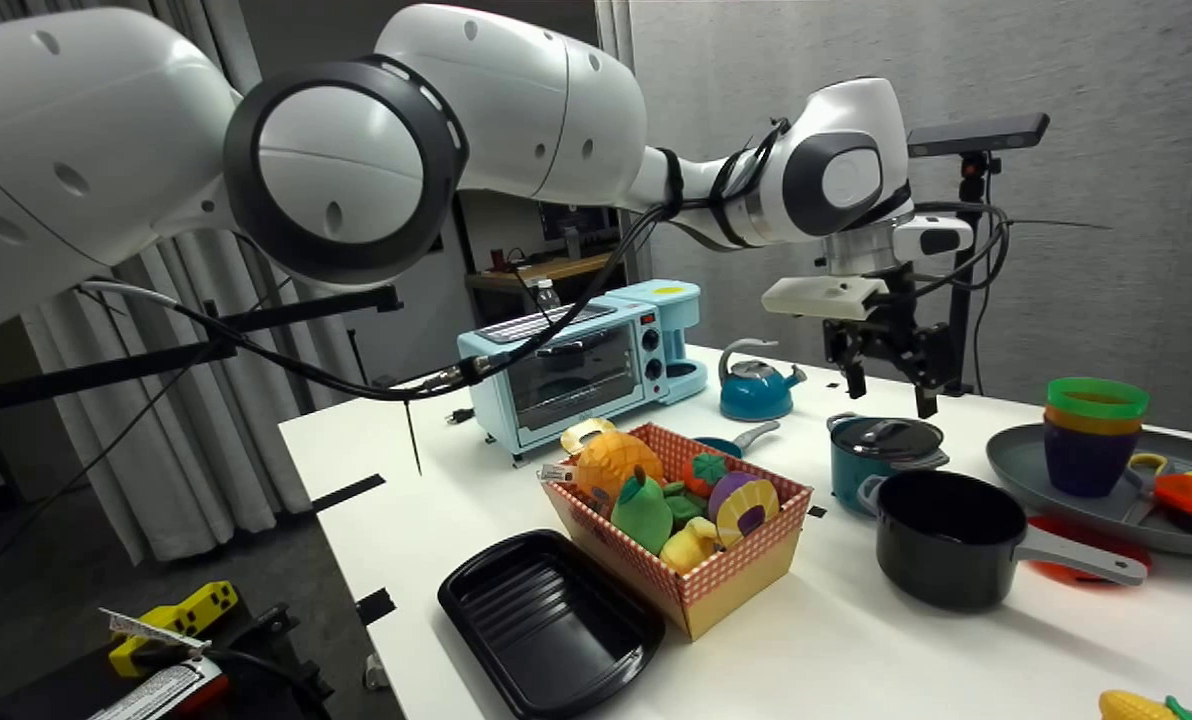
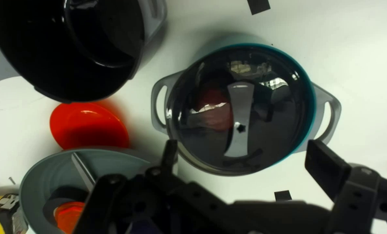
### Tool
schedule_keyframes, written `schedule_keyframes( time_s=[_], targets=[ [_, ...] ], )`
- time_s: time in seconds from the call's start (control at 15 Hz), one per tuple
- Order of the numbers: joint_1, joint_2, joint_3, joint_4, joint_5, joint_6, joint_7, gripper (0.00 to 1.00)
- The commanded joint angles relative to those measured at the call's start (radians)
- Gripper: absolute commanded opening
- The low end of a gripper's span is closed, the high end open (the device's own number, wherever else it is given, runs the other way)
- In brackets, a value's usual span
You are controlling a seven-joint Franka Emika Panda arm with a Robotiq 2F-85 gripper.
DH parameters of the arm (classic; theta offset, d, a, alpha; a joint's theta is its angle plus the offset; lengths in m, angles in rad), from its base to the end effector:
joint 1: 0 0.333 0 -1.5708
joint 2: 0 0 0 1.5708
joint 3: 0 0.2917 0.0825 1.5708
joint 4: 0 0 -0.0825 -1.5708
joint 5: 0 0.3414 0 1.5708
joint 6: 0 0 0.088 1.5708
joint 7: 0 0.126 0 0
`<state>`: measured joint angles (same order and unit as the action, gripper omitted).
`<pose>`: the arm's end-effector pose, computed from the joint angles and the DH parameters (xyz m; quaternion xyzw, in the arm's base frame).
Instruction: Pick up the lid from the black pot and put it on the blue pot.
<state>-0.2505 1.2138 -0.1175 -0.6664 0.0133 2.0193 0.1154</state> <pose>0.7221 -0.2286 0.2220 0.9760 -0.2000 0.0661 0.0547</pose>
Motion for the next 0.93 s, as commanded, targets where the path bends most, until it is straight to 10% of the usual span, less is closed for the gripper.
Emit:
schedule_keyframes(
  time_s=[0.0,0.87],
  targets=[
    [-0.001,-0.030,0.000,-0.007,0.002,-0.040,0.004,1.00],
    [-0.005,-0.299,0.018,-0.286,0.013,-0.118,-0.060,1.00]
  ],
)
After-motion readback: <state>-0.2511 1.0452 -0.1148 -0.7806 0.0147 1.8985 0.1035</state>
